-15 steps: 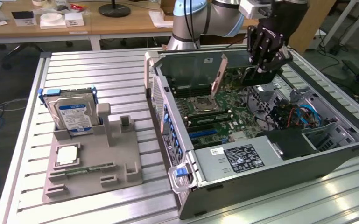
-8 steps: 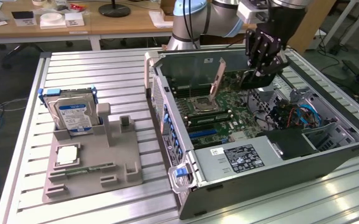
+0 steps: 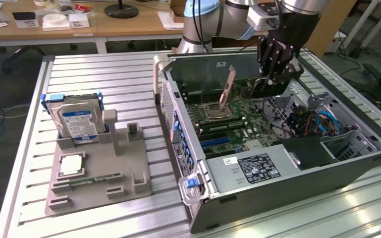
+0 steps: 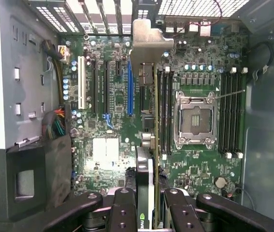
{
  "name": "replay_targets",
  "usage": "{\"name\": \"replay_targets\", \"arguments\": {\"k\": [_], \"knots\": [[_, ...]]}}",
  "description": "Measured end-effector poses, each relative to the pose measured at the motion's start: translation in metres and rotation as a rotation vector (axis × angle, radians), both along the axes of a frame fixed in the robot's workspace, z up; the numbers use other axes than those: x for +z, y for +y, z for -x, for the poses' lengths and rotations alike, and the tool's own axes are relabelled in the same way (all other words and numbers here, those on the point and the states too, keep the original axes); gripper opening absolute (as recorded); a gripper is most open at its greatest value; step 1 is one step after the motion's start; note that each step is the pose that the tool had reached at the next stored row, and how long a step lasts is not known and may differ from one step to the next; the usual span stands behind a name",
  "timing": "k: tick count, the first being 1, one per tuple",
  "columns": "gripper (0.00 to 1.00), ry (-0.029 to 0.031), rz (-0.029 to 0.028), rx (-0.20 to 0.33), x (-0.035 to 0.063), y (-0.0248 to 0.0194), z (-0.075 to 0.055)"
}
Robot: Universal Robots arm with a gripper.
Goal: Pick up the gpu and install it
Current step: 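Insert the gpu into the slot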
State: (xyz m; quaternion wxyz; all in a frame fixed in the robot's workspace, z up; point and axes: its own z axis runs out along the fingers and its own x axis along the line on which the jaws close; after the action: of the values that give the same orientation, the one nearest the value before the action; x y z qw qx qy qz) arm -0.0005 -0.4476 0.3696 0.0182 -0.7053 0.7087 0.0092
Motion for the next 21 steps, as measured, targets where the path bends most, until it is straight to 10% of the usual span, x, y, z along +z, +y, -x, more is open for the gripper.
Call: {"name": "replay_targets", "arguments": {"k": [21], "knots": [[0.27,0.0000,-0.0003,0.000,-0.0029,-0.0034,0.0086]]}}
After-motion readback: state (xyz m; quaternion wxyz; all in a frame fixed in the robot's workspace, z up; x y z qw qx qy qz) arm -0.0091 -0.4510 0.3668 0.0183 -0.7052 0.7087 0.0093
